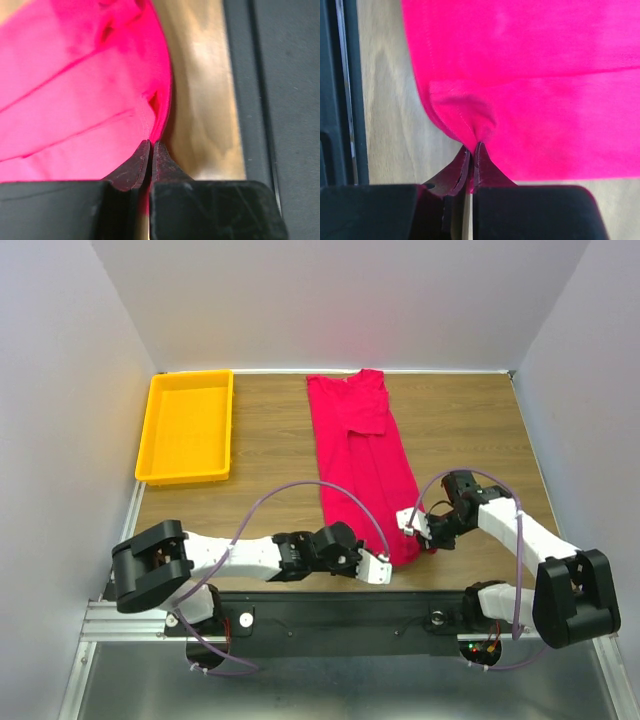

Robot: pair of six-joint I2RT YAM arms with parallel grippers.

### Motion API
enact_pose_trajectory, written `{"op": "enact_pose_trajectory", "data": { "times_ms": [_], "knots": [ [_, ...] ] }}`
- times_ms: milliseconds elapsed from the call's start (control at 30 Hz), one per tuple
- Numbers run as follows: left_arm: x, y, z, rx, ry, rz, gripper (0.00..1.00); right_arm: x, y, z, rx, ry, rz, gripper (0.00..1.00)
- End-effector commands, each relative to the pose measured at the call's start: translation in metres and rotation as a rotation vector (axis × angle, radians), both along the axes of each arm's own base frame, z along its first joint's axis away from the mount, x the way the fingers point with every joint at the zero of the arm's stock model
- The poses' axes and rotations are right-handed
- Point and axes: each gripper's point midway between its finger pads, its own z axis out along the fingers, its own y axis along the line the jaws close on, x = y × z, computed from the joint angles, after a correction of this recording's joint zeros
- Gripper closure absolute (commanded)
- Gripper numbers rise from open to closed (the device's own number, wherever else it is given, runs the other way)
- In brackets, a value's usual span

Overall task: Fold and stack the t-shirts
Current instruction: Fold the tshirt

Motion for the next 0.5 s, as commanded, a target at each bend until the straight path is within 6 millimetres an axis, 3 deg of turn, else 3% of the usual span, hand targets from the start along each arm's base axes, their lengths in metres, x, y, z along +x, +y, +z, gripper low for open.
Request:
{"op": "enact_pose_trajectory", "data": {
  "times_ms": [0,200,367,467],
  "knots": [
    [0.021,-0.003,0.042,-0.133,-0.03,0.059,1.0,0.021,0.017,0.04,0.091,-0.009,-0.094,0.99],
    [0.064,0.009,0.086,-0.237,-0.061,0.139,1.0,0.04,0.03,0.076,0.158,-0.01,-0.144,0.99],
    [0.101,0.015,0.105,-0.26,-0.131,0.169,1.0,0.085,0.037,0.112,0.179,-0.064,-0.204,0.99],
    [0.132,0.017,0.114,-0.263,-0.177,0.199,1.0,0.119,0.038,0.117,0.18,-0.043,-0.266,0.99]
  ]
}}
